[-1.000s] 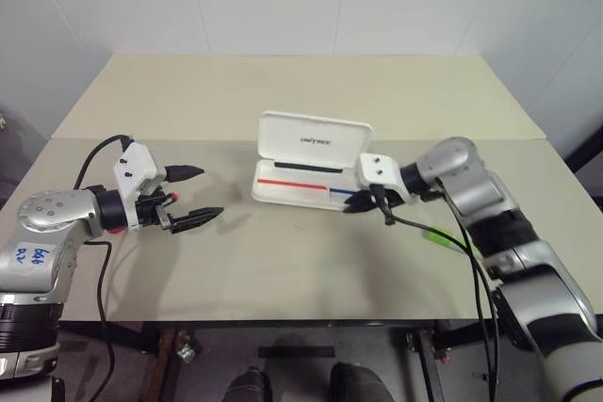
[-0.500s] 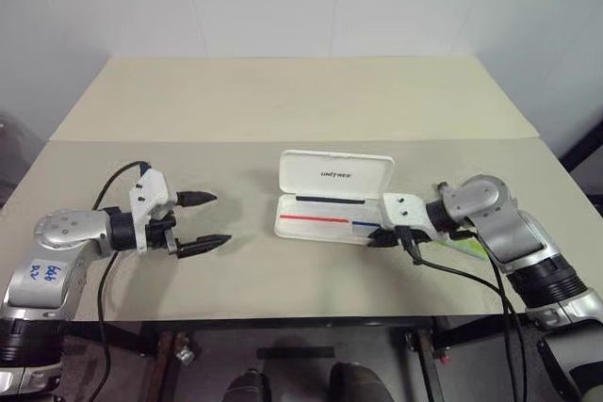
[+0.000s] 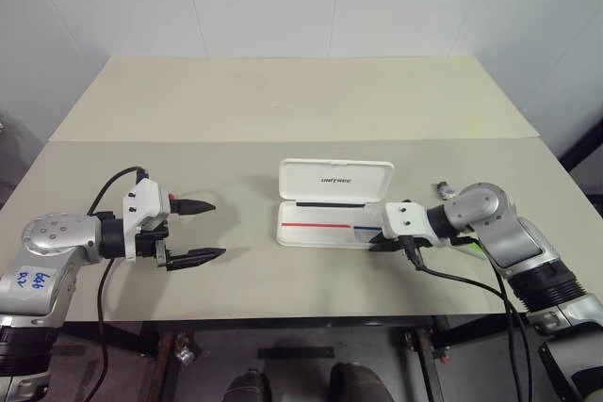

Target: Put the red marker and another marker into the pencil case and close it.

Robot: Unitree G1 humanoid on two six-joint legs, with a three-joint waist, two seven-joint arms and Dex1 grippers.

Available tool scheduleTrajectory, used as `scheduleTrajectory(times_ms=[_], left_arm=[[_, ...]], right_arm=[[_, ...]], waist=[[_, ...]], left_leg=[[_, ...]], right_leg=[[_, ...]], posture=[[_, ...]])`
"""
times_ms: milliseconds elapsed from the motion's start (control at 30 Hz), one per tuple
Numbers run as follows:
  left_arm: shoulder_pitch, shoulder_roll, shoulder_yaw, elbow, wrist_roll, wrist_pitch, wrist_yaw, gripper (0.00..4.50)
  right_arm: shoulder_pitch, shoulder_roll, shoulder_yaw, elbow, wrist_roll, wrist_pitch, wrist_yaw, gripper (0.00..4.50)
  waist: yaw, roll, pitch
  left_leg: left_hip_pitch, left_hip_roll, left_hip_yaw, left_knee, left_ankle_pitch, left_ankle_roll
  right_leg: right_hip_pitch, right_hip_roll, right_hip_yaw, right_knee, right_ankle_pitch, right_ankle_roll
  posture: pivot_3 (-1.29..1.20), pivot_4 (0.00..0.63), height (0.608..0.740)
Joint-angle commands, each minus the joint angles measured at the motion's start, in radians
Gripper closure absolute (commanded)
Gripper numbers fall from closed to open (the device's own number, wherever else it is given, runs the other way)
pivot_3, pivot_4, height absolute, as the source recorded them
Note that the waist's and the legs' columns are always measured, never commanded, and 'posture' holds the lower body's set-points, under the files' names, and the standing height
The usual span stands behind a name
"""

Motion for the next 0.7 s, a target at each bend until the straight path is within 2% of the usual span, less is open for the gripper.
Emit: scheduleTrajectory(times_ms=[33, 167, 433, 567, 700], left_arm=[[-0.02, 0.003, 0.019, -0.007, -0.021, -0.02, -0.004, 0.0], [-0.027, 0.0, 0.016, -0.006, -0.022, -0.022, -0.003, 0.0], [-0.019, 0.004, 0.022, -0.01, -0.027, -0.025, -0.005, 0.0], [0.011, 0.019, 0.055, -0.014, -0.031, -0.029, -0.006, 0.0], [0.042, 0.028, 0.098, -0.007, -0.04, -0.033, -0.016, 0.0]], right_arm=[[-0.03, 0.006, 0.003, 0.005, -0.006, -0.012, -0.006, 4.21], [-0.035, 0.011, -0.015, -0.017, 0.014, -0.007, -0.006, 2.99], [-0.031, -0.008, -0.046, -0.113, 0.108, 0.068, 0.049, 2.99], [0.013, -0.034, -0.147, -0.172, 0.272, 0.073, 0.102, 2.99], [0.061, -0.048, -0.258, -0.163, 0.403, 0.101, 0.113, 2.1]], waist=[[-0.001, 0.0, 0.0], [0.0, 0.0, 0.0], [0.001, 0.0, 0.0], [0.002, 0.0, 0.0], [0.002, 0.0, 0.0]], left_leg=[[0.0, 0.0, 0.0, 0.001, 0.0, 0.0], [0.0, 0.0, 0.0, 0.001, 0.0, 0.0], [0.0, 0.001, -0.001, 0.001, 0.0, 0.0], [0.0, 0.002, -0.001, 0.001, 0.0, 0.0], [0.0, 0.002, -0.001, 0.001, 0.0, 0.0]], right_leg=[[0.0, 0.0, 0.0, 0.0, 0.0, 0.0], [0.0, 0.0, 0.0, 0.001, 0.0, 0.0], [0.0, 0.0, 0.0, 0.0, 0.0, 0.0], [0.0, 0.0, 0.0, 0.0, 0.0, 0.0], [0.001, 0.0, 0.0, 0.0, 0.0, 0.0]], posture=[[0.0, 0.15, 0.74], [0.0, 0.15, 0.74], [0.0, 0.15, 0.74], [0.0, 0.15, 0.74], [0.0, 0.15, 0.74]])
